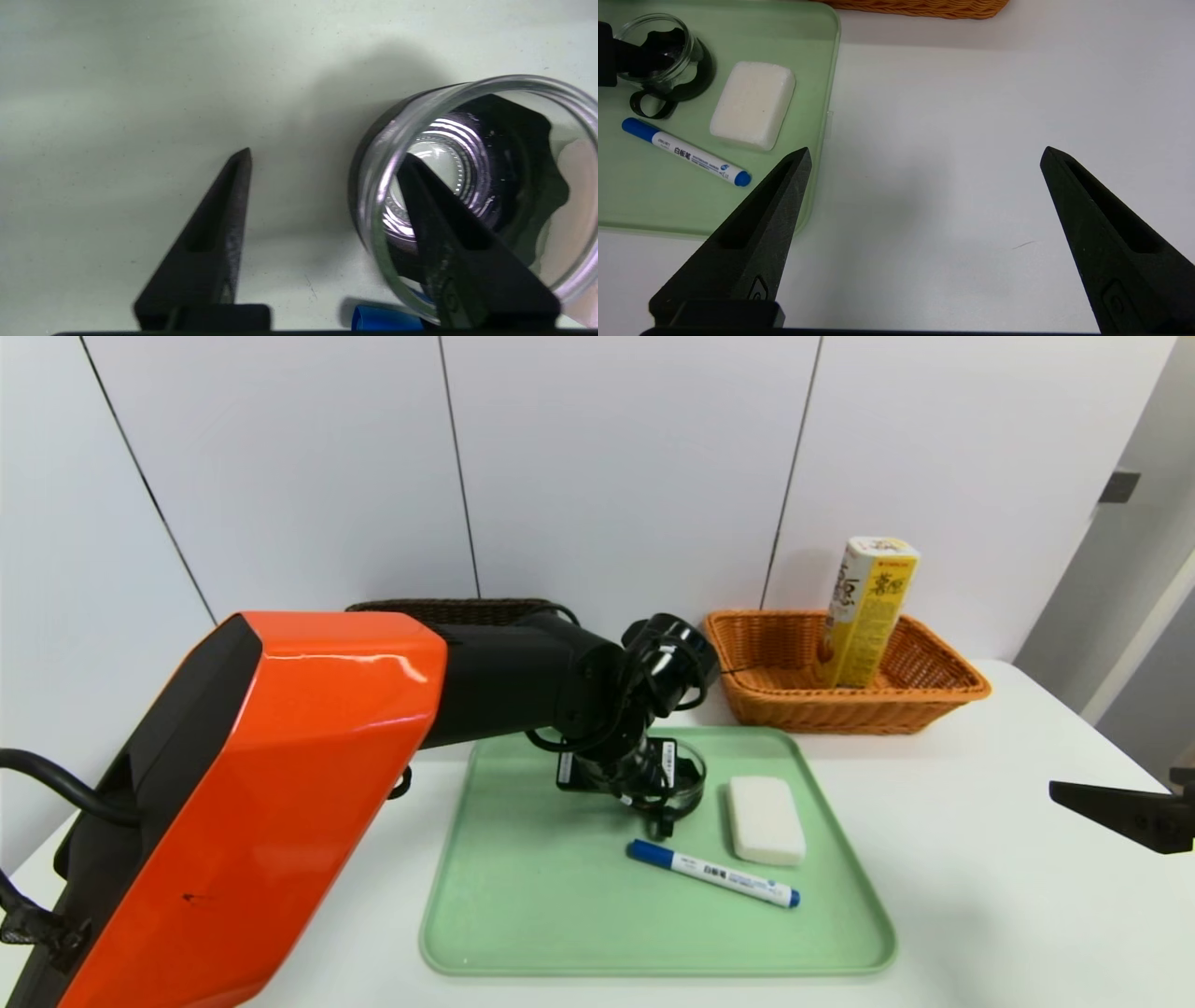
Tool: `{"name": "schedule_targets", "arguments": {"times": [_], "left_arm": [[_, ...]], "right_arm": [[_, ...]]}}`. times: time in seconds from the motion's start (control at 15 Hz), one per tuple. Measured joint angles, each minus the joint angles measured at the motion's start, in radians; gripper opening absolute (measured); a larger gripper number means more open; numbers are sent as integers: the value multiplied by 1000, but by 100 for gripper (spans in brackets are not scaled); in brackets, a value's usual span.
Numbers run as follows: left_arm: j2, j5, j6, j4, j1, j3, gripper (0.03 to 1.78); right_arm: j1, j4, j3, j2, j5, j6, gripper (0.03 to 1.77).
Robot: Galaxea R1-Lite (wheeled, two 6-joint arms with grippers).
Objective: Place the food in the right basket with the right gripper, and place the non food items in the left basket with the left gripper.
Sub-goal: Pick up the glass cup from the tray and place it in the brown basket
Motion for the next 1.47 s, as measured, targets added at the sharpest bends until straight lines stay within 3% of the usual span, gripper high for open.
{"name": "schedule_targets", "arguments": {"times": [0.2,0.27,1.07,1.27,1.47], "left_arm": [[-9,0,2,1,0,0,64],[-11,-1,2,-4,0,0,13],[-158,7,31,11,16,0,11],[-226,8,77,7,66,0,11],[-277,8,156,1,171,0,11]], "right_arm": [[0,0,0,0,0,0,169],[0,-1,0,0,0,0,169],[0,-1,-1,-7,0,0,169],[0,0,-1,-7,0,0,169],[0,0,-1,-7,0,0,169]]}}
